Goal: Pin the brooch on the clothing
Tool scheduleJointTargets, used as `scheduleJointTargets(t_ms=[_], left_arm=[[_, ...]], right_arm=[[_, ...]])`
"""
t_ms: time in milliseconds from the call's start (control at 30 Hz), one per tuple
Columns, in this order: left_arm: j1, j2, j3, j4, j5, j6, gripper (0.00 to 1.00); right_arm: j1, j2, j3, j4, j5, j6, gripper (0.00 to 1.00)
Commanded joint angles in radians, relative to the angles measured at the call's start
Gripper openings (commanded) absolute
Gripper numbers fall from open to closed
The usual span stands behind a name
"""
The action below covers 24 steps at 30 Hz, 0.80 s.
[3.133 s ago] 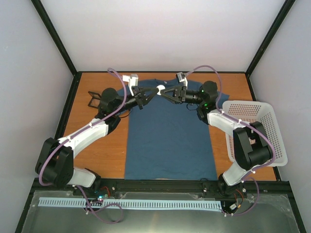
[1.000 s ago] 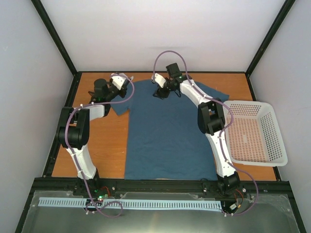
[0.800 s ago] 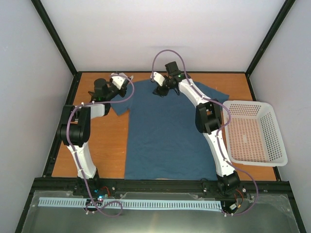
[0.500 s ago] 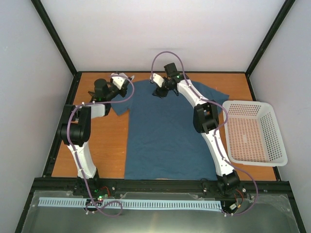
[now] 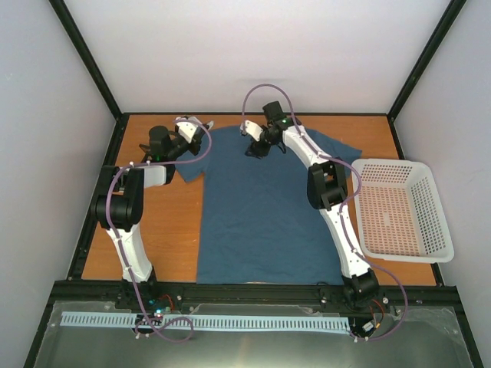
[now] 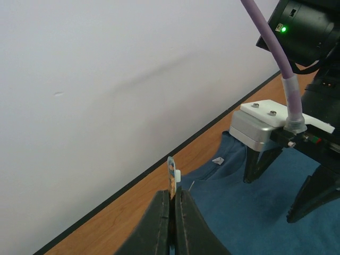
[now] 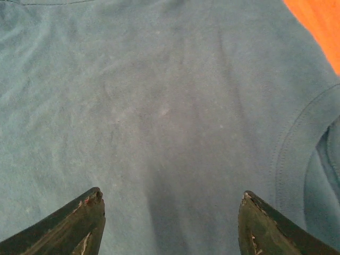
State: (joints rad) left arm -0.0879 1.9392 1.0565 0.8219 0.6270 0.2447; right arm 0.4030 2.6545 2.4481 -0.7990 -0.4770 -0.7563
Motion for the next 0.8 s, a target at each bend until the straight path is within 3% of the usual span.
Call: scheduleJointTargets(t_ms=[0,367,767], left_arm=[[-0.007,-0.008,0.005,0.040,0.054,-0.013,0.01],[-0.013,-0.018,-0.004,0.040,0.063,-0.012,0.01],[-0.015,0.022,0.030,0.002,0.095,0.001,0.00]], right_arm=[[-0.005,0.047,0.040,-0.016,-0.017,-0.053,0.66],[0.034,0.096,0.057,-0.030,0.038,-0.071,0.62],[0.024,0.111,0.083,-0.018,0.035,-0.041,0.14]])
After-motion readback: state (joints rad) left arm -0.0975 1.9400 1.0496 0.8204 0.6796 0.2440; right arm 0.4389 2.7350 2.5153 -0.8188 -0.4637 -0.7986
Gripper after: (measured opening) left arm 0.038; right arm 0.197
